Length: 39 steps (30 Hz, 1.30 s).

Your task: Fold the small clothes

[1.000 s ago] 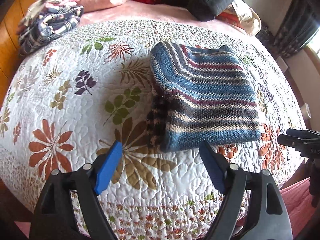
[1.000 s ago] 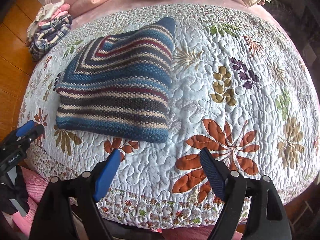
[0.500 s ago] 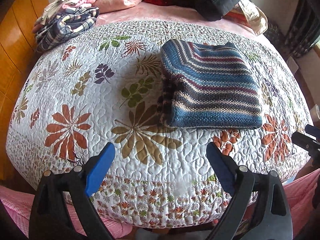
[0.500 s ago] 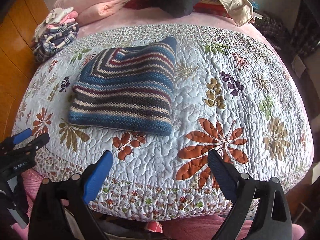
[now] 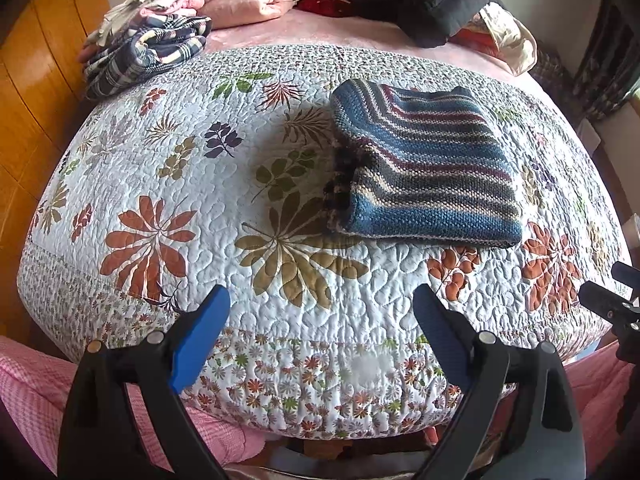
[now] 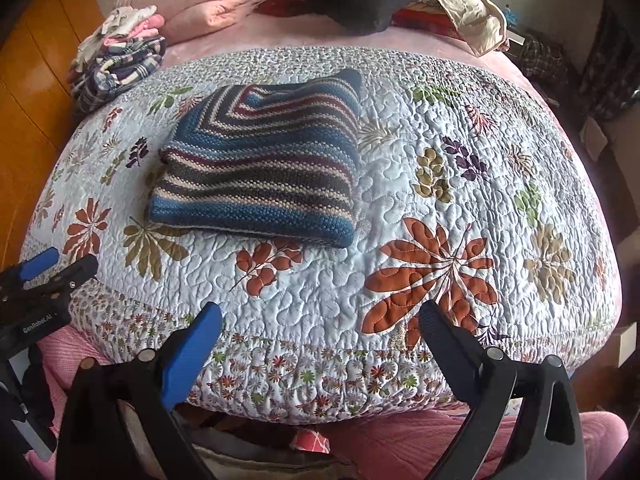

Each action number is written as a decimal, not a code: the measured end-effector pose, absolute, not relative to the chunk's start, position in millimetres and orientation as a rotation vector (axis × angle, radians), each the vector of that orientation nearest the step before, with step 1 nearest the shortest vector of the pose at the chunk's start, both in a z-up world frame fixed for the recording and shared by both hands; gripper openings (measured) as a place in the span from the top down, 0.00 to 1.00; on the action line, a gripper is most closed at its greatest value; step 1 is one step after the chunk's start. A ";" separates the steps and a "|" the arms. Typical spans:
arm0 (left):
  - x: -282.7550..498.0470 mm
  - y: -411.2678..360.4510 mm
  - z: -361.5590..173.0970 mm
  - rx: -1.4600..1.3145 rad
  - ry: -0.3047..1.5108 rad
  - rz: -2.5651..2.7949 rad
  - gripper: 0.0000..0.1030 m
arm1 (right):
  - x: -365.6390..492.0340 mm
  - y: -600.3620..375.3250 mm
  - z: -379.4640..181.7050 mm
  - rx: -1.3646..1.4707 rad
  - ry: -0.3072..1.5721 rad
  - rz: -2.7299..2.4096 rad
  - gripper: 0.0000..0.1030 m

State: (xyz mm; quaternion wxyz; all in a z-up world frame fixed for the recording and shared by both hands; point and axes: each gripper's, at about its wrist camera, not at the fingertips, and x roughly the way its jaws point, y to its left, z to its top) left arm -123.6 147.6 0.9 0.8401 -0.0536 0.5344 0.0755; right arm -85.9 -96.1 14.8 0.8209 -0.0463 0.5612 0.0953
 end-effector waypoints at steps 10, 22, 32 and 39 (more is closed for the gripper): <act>-132.0 137.8 2.2 -0.072 1.116 0.156 0.11 | -85.8 -95.4 18.5 -0.089 1.179 0.180 0.04; -125.2 134.5 4.0 -0.053 1.108 0.162 0.11 | -81.0 -96.7 22.8 -0.087 1.158 0.173 0.04; -119.3 129.8 1.0 -0.049 1.118 0.153 0.11 | -76.9 -99.0 20.5 -0.071 1.171 0.174 0.04; -118.4 126.9 0.3 -0.043 1.120 0.151 0.11 | -74.6 -101.2 18.3 -0.072 1.177 0.155 0.04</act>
